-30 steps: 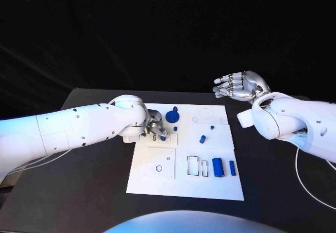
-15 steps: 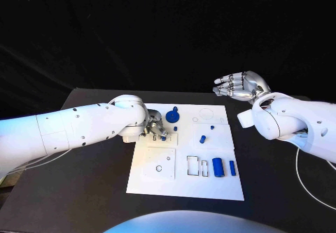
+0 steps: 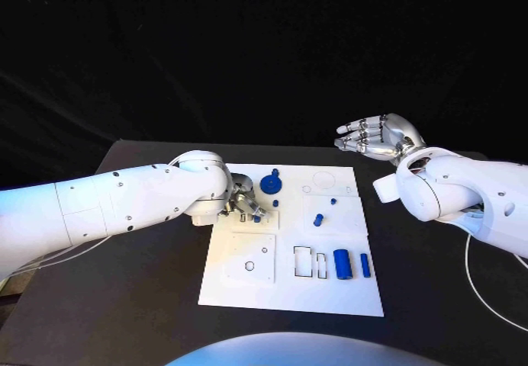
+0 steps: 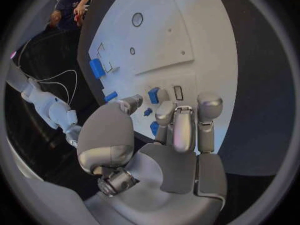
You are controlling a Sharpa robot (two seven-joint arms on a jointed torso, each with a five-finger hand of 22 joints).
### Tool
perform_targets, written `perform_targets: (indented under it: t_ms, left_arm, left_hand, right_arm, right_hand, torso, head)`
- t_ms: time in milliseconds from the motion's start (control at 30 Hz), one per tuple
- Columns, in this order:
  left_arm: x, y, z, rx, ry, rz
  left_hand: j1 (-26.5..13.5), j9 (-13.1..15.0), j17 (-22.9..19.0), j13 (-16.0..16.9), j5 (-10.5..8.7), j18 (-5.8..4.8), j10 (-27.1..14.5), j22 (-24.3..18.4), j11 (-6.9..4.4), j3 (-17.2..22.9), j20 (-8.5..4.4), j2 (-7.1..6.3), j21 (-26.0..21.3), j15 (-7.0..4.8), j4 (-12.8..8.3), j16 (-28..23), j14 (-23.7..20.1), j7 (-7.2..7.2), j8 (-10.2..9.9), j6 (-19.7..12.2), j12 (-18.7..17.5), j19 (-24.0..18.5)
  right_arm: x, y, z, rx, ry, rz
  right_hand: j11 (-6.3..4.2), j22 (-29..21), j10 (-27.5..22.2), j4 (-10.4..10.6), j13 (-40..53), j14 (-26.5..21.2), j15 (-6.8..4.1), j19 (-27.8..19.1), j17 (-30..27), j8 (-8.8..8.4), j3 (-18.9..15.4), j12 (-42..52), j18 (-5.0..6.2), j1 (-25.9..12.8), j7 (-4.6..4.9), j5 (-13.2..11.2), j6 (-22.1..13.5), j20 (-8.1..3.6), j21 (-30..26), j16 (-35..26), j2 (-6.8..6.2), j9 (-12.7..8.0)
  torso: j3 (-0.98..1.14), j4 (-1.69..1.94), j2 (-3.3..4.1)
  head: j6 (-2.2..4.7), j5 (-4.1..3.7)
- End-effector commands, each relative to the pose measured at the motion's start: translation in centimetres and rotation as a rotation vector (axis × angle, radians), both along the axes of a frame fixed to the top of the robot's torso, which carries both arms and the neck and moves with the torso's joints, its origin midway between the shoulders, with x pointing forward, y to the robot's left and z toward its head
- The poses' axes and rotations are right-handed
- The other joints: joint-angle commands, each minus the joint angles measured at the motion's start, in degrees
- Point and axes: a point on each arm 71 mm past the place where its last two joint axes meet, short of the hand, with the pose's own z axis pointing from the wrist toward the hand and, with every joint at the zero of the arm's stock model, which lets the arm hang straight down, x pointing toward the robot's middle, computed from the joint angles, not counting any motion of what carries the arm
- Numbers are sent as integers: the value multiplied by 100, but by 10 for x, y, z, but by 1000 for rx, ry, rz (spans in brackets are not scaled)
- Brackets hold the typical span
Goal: Assemble the parts on the task board
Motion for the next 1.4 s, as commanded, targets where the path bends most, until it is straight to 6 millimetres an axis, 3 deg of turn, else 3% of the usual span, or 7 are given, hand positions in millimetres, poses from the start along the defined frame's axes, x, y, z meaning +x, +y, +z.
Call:
perform_targets:
  t_ms: [33,433,667,733,833,1033,1400]
  left_arm:
    - [-2,-2,2,-17,0,-2]
    - [1,4,33,-96,-37,29]
    - [13,18,56,-126,-47,60]
    - [18,23,59,-123,-47,71]
    - [26,31,60,-110,-46,88]
    - [43,43,55,-64,-53,119]
    - [58,53,40,7,-37,146]
  left_hand:
    - [80,9,-2,3,-12,-75,-9,-2,-7,-45,7,23,-25,-37,12,32,219,-13,-9,41,40,40]
    - [382,-22,-7,-69,-6,-70,-66,-38,32,-247,10,191,-51,-11,0,29,217,39,-156,-107,5,21]
    - [802,-385,-12,-238,-6,-55,-196,-141,216,-350,111,318,-122,142,-2,30,214,259,-727,-455,-58,-51]
    - [863,-434,-11,-257,-5,-53,-207,-144,233,-347,128,328,-124,156,-8,32,214,276,-772,-446,-63,-52]
    - [922,-552,-15,-296,-7,-49,-235,-164,275,-373,162,329,-137,192,6,32,211,327,-902,-496,-76,-66]
    - [923,-562,-13,-292,-7,-49,-233,-160,279,-377,165,331,-135,196,9,34,212,331,-911,-497,-73,-64]
    - [895,-590,-16,-291,-10,-49,-232,-151,285,-420,177,324,-131,205,20,34,210,331,-913,-448,-66,-61]
  right_arm:
    - [-1,2,0,2,-4,22]
    - [1,-1,-6,-2,3,13]
    - [1,-1,-8,-1,8,11]
    - [1,-2,-9,-1,8,11]
    - [2,-2,-9,1,9,12]
    - [2,-1,-10,12,11,18]
    - [1,0,-11,16,13,21]
  right_hand:
    - [14,-5,-37,-33,-8,-47,-11,-34,-5,-35,-4,-29,50,-66,115,-27,0,-6,-36,-20,6,-7]
    - [10,-20,-20,-36,-6,-16,-17,-45,-14,-31,-7,-36,53,-79,112,-27,15,-5,-27,0,15,-8]
    - [3,-34,0,-40,-5,22,-28,-53,-20,-26,-6,-40,61,-88,105,-26,30,-6,-18,24,25,-7]
    - [-2,-44,12,-46,-6,49,-34,-58,-24,-24,-3,-45,65,-90,100,-40,39,-6,-13,40,29,-8]
    - [-4,-46,14,-48,-6,55,-36,-59,-25,-24,-3,-47,66,-91,99,-46,40,-6,-12,44,29,-8]
    - [-22,-60,54,-51,-7,123,-59,8,-45,-14,-7,-66,84,-128,77,-80,78,-13,30,87,38,-8]
    - [-23,-60,57,-51,-7,129,-62,20,-48,-15,-6,-70,85,-132,77,-82,79,-14,36,92,41,-9]
  torso:
    - [0,1,-3]
    - [3,0,-39]
    - [8,13,-76]
    - [13,11,-79]
    - [16,17,-78]
    - [5,12,-55]
    - [11,10,-51]
  head:
    - [18,3]
    - [104,17]
    - [154,39]
    - [161,49]
    - [158,59]
    - [184,102]
    - [156,129]
